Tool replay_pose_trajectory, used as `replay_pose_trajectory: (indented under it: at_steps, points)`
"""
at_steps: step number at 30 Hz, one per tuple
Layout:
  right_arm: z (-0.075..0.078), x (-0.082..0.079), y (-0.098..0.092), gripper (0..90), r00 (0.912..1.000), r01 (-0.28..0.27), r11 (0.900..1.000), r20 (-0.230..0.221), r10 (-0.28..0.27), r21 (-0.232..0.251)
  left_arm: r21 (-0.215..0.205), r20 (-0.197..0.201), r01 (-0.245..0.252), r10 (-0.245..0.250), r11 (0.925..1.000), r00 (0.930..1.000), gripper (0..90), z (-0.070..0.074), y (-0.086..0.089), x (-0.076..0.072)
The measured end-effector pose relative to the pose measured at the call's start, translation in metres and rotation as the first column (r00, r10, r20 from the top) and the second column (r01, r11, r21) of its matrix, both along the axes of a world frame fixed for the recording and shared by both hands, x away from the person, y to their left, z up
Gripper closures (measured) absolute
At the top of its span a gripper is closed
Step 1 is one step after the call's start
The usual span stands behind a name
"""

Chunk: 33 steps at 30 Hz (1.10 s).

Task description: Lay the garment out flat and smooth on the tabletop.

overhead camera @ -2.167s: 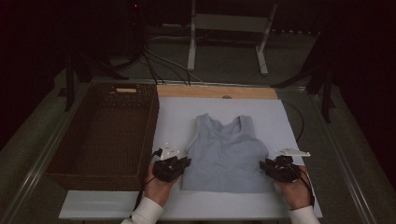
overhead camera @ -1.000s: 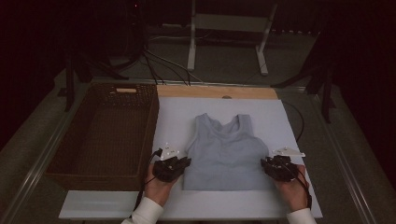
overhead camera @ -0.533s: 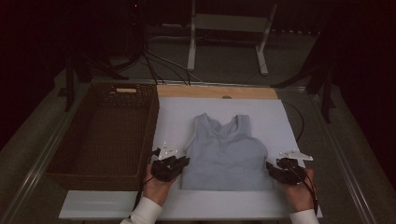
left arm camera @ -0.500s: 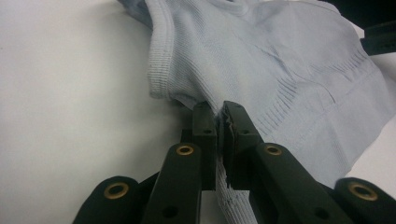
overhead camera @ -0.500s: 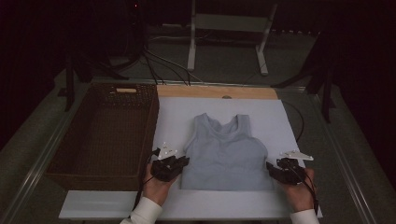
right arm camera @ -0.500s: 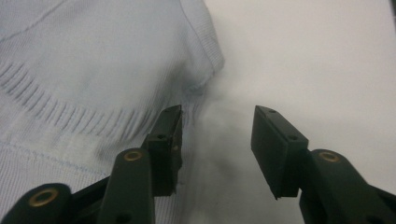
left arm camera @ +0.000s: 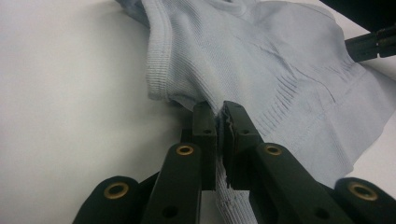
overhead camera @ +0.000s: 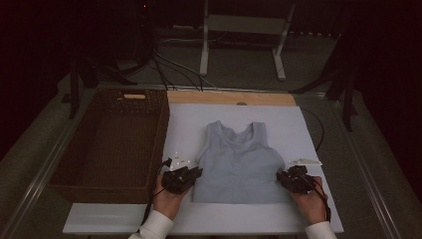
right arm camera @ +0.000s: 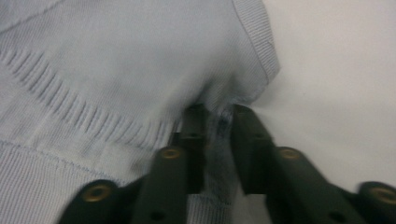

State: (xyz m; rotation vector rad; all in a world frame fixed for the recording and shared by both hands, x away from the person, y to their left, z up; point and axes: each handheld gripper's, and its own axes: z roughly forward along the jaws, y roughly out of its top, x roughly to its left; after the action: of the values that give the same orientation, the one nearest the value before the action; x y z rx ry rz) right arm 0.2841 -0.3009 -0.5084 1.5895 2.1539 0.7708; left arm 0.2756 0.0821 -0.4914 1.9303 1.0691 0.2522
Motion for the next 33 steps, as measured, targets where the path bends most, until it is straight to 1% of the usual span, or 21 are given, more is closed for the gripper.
replay_pose_trajectory:
  at_steps: [1,3,5,9,10,11,12,13,15,16,17,19,22,24,26,27,29,30,31,32,33]
  points:
    - [0.000,0.000,0.000,83.4,1.0000,-0.004,1.000,0.002,0.004,-0.004,0.000,0.000,0.000,0.000,1.0000,1.0000,85.3,0.000,0.000,0.000]
    - [0.001,-0.001,0.002,87.4,0.9999,-0.011,1.000,0.002,0.011,-0.022,0.000,0.000,-0.001,0.001,1.0000,1.0000,85.3,0.000,0.000,0.000]
    - [0.004,-0.003,0.001,89.5,1.0000,0.008,1.000,0.001,-0.007,-0.027,-0.002,-0.002,-0.002,0.002,1.0000,1.0000,85.3,0.000,0.001,0.000]
    - [0.010,-0.009,-0.008,90.0,0.9986,0.053,0.999,0.002,-0.053,-0.013,0.003,-0.007,0.001,-0.001,1.0000,1.0000,85.3,0.000,0.002,-0.001]
    - [0.011,-0.011,-0.009,90.0,0.9982,0.060,0.998,0.000,-0.060,-0.017,0.005,-0.009,-0.003,0.003,1.0000,1.0000,85.3,-0.001,0.002,-0.001]
    - [0.011,-0.014,-0.010,90.0,0.9979,0.065,0.997,0.000,-0.065,-0.036,0.004,-0.015,-0.004,0.004,1.0000,0.9999,85.3,-0.001,0.003,-0.001]
    - [0.011,-0.016,-0.012,90.0,0.9979,0.064,0.997,-0.006,-0.064,-0.032,0.006,-0.017,-0.003,0.003,1.0000,0.9998,85.3,-0.002,0.003,-0.001]
    - [0.011,-0.017,-0.013,90.0,0.9981,0.062,0.998,-0.004,-0.062,-0.015,0.008,-0.017,-0.002,0.003,1.0000,0.9999,85.3,-0.002,0.003,-0.001]
    - [0.013,-0.019,-0.013,90.0,0.9976,0.067,0.998,0.021,-0.067,-0.010,0.009,-0.015,-0.001,0.001,1.0000,0.9999,85.2,-0.002,0.002,-0.001]
    - [0.014,-0.019,-0.013,85.1,0.9969,0.070,0.998,0.037,-0.070,-0.003,0.009,-0.014,-0.002,0.002,1.0000,0.9999,85.2,-0.002,0.002,-0.001]
    - [0.014,-0.018,-0.012,78.0,0.9964,0.067,0.998,0.050,-0.068,0.018,0.009,-0.013,-0.001,0.001,1.0000,0.9999,85.2,-0.002,0.002,-0.001]
    - [0.016,-0.016,-0.010,67.5,0.9955,0.055,0.997,0.074,-0.060,0.060,0.008,-0.013,-0.001,0.001,1.0000,0.9999,85.1,-0.002,0.002,-0.001]
    - [0.017,-0.012,-0.003,57.5,0.9927,0.043,0.997,0.109,-0.050,0.069,0.010,-0.012,0.000,0.000,0.9999,0.9999,85.0,-0.002,0.002,-0.001]
    - [0.014,-0.006,0.000,55.7,0.9937,0.041,0.996,0.101,-0.048,0.074,0.009,-0.013,0.001,-0.001,1.0000,0.9999,85.0,-0.003,0.001,-0.001]
    - [0.008,0.000,0.002,52.8,0.9956,0.046,0.997,0.079,-0.051,0.061,0.008,-0.014,0.003,-0.003,1.0000,0.9999,85.0,-0.003,0.001,-0.001]
    - [0.005,0.003,0.003,53.7,0.9966,0.053,0.997,0.059,-0.056,0.058,0.008,-0.014,0.005,-0.005,1.0000,0.9999,84.9,-0.003,0.001,-0.001]
    - [0.000,0.007,0.004,58.8,0.9982,0.057,0.997,0.017,-0.058,0.052,0.010,-0.015,0.007,-0.007,0.9999,0.9999,84.9,-0.003,0.000,-0.002]
    - [-0.002,0.008,0.004,61.6,0.9986,0.053,0.997,0.008,-0.053,0.049,0.010,-0.017,0.008,-0.008,0.9999,0.9998,84.8,-0.003,0.000,-0.002]
    - [-0.001,0.008,0.005,66.3,0.9987,0.050,0.998,0.003,-0.050,0.043,0.012,-0.017,0.009,-0.009,0.9999,0.9998,84.8,-0.003,0.000,-0.001]
    - [0.000,0.007,0.005,71.8,0.9986,0.051,0.998,-0.011,-0.051,0.040,0.011,-0.018,0.009,-0.009,0.9999,0.9998,84.8,-0.004,0.000,-0.002]
    - [0.000,0.007,0.006,79.9,0.9987,0.048,0.998,-0.022,-0.047,0.043,0.011,-0.019,0.009,-0.009,0.9999,0.9998,84.7,-0.004,0.000,-0.002]
